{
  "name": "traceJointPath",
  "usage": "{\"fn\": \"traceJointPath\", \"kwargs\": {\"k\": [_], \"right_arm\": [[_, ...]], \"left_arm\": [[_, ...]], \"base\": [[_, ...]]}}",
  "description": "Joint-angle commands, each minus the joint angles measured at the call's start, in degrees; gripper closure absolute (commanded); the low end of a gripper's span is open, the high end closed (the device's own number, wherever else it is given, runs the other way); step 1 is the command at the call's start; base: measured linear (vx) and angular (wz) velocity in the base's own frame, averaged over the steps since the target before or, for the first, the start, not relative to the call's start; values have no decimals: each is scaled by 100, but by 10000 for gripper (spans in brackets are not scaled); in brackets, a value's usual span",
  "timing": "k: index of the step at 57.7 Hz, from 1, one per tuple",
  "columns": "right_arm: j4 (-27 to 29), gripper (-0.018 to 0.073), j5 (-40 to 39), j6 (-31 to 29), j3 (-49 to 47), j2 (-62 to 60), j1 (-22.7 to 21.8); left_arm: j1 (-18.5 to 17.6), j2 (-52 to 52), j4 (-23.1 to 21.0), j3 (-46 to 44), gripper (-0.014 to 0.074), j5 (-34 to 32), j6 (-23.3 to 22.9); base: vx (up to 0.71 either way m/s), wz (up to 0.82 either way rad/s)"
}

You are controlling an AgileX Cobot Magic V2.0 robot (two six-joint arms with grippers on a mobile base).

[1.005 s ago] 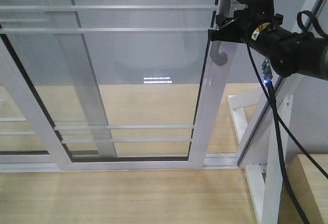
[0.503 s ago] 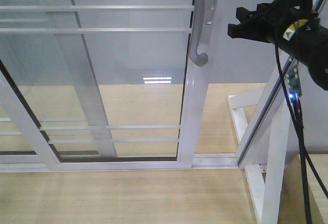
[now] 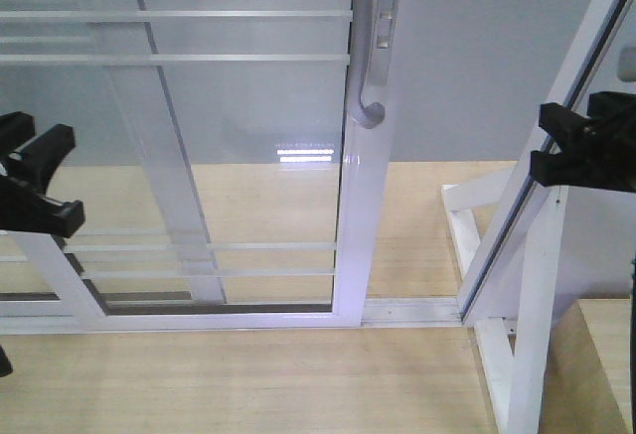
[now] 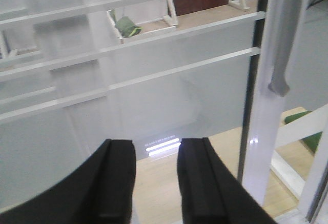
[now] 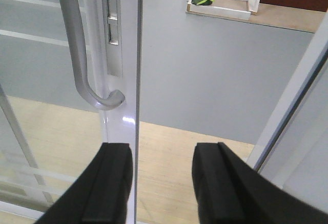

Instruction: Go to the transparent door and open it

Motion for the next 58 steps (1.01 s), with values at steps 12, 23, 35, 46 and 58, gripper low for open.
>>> {"fn": "traceJointPath", "kwargs": {"k": [12, 23, 35, 46, 58], "right_arm": [[11, 202, 506, -14, 36, -828, -26], [11, 202, 435, -14, 36, -790, -26], [11, 202, 441, -14, 36, -789, -26], [11, 202, 441, -14, 36, -789, -26], [11, 202, 441, -14, 36, -789, -26]], "left_arm": [[-925, 1371, -47, -254, 190, -2301, -337], [-1325, 2518, -27, -1141, 190, -2446, -355], [-1478, 3728, -27, -2576, 190, -2447, -361], [-1595, 4605, -5, -3876, 188, -2370, -361], [-1595, 5313, -51, -4783, 132, -2351, -361]], "base": [[0, 0], [0, 0], [0, 0], [0, 0], [0, 0]]}}
